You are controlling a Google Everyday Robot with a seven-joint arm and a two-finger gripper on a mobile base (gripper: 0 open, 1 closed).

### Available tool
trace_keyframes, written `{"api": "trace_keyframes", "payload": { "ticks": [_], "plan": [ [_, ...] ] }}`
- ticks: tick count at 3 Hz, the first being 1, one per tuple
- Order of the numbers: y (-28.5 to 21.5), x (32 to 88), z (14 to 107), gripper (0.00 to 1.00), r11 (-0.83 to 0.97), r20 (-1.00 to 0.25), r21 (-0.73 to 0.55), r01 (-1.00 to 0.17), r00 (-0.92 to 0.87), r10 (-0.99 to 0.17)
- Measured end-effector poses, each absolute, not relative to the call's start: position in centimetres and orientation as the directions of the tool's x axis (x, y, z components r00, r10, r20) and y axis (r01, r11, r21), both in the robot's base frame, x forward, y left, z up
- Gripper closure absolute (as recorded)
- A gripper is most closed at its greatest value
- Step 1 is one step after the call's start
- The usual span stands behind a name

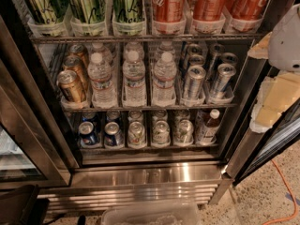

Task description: Pick orange can from middle shelf of fridge

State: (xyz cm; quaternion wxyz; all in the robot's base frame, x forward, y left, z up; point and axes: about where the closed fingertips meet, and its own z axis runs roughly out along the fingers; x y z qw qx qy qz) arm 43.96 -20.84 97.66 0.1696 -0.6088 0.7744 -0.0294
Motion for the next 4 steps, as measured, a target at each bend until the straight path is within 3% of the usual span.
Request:
{"api": "trace_keyframes", "payload": {
  "ticks": [3,4],
  "plan": [
    [-16.1,43.6,95.4,0.00,0.207,-0.320,-0.255,-0.945,-0.120,-0.940],
    [-10.4,42.3,92.4,0.00,0.162,-0.409,-0.253,-0.954,-0.046,-0.911]
  ]
}}
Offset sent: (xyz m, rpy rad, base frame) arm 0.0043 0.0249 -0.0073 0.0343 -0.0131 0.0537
